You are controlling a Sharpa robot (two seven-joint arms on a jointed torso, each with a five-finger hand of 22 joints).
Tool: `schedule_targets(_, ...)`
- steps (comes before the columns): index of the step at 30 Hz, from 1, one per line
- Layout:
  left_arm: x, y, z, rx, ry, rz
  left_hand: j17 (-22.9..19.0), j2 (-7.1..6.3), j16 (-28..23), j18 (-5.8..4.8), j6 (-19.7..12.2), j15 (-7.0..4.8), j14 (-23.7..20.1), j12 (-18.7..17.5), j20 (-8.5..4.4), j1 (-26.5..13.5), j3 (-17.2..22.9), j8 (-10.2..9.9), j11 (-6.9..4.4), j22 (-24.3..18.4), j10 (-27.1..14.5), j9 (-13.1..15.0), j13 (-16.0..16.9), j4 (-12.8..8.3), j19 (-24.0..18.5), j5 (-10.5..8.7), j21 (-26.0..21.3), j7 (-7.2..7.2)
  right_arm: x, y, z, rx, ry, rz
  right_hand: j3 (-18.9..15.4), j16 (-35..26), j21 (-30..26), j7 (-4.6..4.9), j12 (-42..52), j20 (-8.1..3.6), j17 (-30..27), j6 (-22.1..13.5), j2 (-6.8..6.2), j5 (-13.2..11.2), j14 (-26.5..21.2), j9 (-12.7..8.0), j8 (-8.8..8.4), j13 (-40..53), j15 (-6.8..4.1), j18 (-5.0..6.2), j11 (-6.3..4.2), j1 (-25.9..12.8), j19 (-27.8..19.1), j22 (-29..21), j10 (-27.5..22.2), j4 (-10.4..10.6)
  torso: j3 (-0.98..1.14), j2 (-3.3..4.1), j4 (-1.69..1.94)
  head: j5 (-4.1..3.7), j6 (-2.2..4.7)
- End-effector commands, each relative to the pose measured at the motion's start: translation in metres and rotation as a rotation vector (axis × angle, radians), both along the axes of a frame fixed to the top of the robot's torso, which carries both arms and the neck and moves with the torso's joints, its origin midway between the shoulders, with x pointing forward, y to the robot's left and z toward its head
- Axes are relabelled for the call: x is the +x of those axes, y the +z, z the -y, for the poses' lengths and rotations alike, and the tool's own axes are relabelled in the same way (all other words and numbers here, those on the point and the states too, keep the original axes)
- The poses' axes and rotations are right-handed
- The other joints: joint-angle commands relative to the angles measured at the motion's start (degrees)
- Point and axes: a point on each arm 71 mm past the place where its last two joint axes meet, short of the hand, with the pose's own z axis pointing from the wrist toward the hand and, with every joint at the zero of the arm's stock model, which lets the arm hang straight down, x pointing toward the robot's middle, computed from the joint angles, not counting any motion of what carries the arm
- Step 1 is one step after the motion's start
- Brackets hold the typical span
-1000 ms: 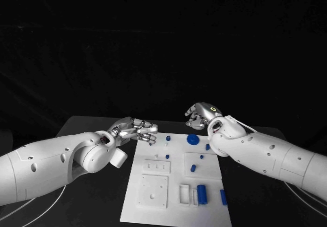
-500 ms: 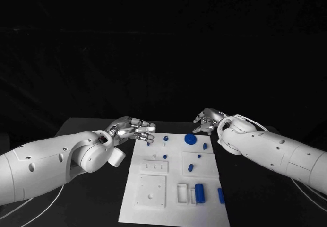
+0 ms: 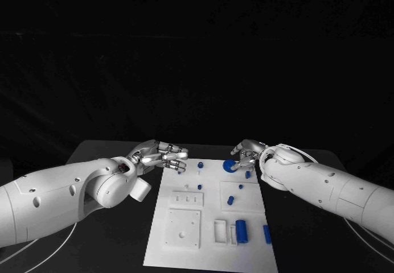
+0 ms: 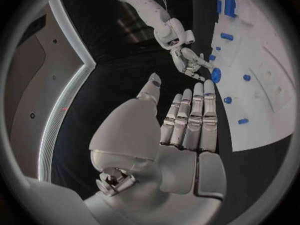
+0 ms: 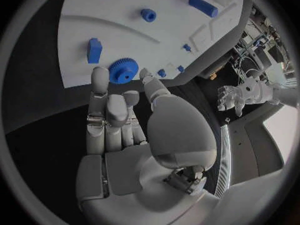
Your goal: Assemble the parts on the task board
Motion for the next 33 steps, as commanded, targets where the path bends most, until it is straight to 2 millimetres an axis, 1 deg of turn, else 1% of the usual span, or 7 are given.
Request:
schedule_targets(1,-0.0015,0.0013,0.0022,-0.005,-0.018,0.01,0.02,0.31,0.08,-0.15,-0.26,-0.11,0.01,-0.2,-0.26,0.03,-0.31,-0.15,0.01,-0.05,-0.38,0.01,0.05,-0.02,-0.09,-0.32,-0.3,0.1,0.0,-0.0033,-0.0035,-0.02,0.031,-0.017,0.32,-0.34,-0.36,0.04,-0.11,-0.17,0.07,1.15,0.42,0.23,0.41,0.1,-0.19,0.22,0.21,0.15,0.02,0.02,0.82,0.18,0.3,-0.51,0.11,0.32,0.3,-0.07,0.11)
schedule_targets(5,-0.0025,0.0013,0.0021,-0.003,-0.019,0.008,0.03,0.33,0.09,-0.13,-0.3,-0.11,0.05,-0.19,-0.24,0.03,-0.25,-0.12,0.05,-0.05,-0.38,0.01,0.06,-0.04,-0.08,-0.31,-0.28,0.18,0.0013,-0.0041,-0.002,-0.03,0.021,-0.007,1.18,-0.36,-0.65,0.02,0.15,-0.17,0.26,1.39,0.8,-0.22,0.47,0.11,-0.16,0.6,0.2,0.15,-0.02,-0.21,0.96,0.51,0.44,-1.38,0.11,0.61,0.52,-0.43,0.13)
schedule_targets(14,-0.0045,0.0019,0.0015,-0.002,-0.022,0.007,0.03,0.28,0.08,-0.12,-0.21,-0.09,0.04,-0.19,-0.23,0.01,-0.18,-0.11,0.06,-0.05,-0.36,0.01,0.06,0.02,-0.09,-0.32,-0.27,0.2,0.0035,-0.0054,-0.0007,-0.037,0.011,-0.004,2.52,-0.23,-1.04,-0.03,0.23,-0.17,0.57,3.22,1.46,-0.13,0.59,0.17,-0.11,0.9,0.19,0.15,-0.05,-1.02,1.2,1.25,0.58,-2.43,0.17,1.05,0.52,-0.43,0.15)
schedule_targets(19,-0.0052,0.0021,0.0015,-0.002,-0.024,0.007,0.03,0.24,0.08,-0.12,-0.14,-0.09,0.02,-0.2,-0.23,-0.03,-0.17,-0.09,0.06,-0.06,-0.36,0.02,0.05,0.09,-0.11,-0.32,-0.28,0.2,0.0043,-0.0062,-0.0014,-0.039,0.009,-0.005,3.93,-0.11,-1.3,-0.05,0.29,-0.19,0.7,4.1,2.2,0.23,0.63,0.19,-0.1,1.09,0.19,0.11,-0.1,-1.96,1.3,1.84,0.58,-3.32,0.21,1.15,0.7,-0.56,0.0)
schedule_targets(26,-0.0056,0.0021,0.0012,-0.002,-0.026,0.005,0.03,0.2,0.08,-0.12,-0.16,-0.09,0.02,-0.2,-0.23,-0.06,-0.14,-0.1,0.08,-0.05,-0.39,0.01,0.05,0.19,-0.1,-0.32,-0.26,0.21,0.0051,-0.0071,0.0008,-0.041,0.003,-0.011,5.49,-0.01,-1.51,-0.05,0.37,-0.18,0.79,5.22,2.59,0.25,0.64,0.25,-0.02,1.25,0.2,0.09,-0.1,-2.9,1.46,2.45,0.62,-3.83,0.23,1.07,0.54,-0.37,-0.11)
schedule_targets(28,-0.0056,0.0021,0.0011,-0.001,-0.026,0.005,0.03,0.2,0.08,-0.12,-0.16,-0.09,0.02,-0.2,-0.23,-0.06,-0.14,-0.1,0.08,-0.05,-0.39,0.01,0.05,0.19,-0.1,-0.32,-0.26,0.21,0.005,-0.0073,0.0004,-0.039,0.002,-0.014,6.2,0.09,-1.55,-0.03,0.45,-0.14,0.85,7.8,2.81,0.36,0.65,0.33,0.01,1.34,0.29,0.09,0.03,-3.3,1.53,2.69,0.61,-3.94,0.22,1.06,0.51,-0.33,-0.08)
schedule_targets(33,-0.0057,0.0021,0.0013,-0.001,-0.027,0.004,0.03,0.15,0.08,-0.12,-0.16,-0.09,0.02,-0.2,-0.23,-0.08,-0.08,-0.11,0.07,-0.06,-0.4,0.02,0.05,0.34,-0.11,-0.32,-0.27,0.21,0.005,-0.008,0.0008,-0.045,-0.001,-0.023,7.9,0.42,-1.53,-0.07,0.72,0.0,1.0,9.51,2.97,0.59,0.69,0.39,0.07,1.54,0.38,0.19,0.05,-4.07,1.61,3.29,0.68,-4.4,0.2,1.11,0.59,-0.4,-0.2)
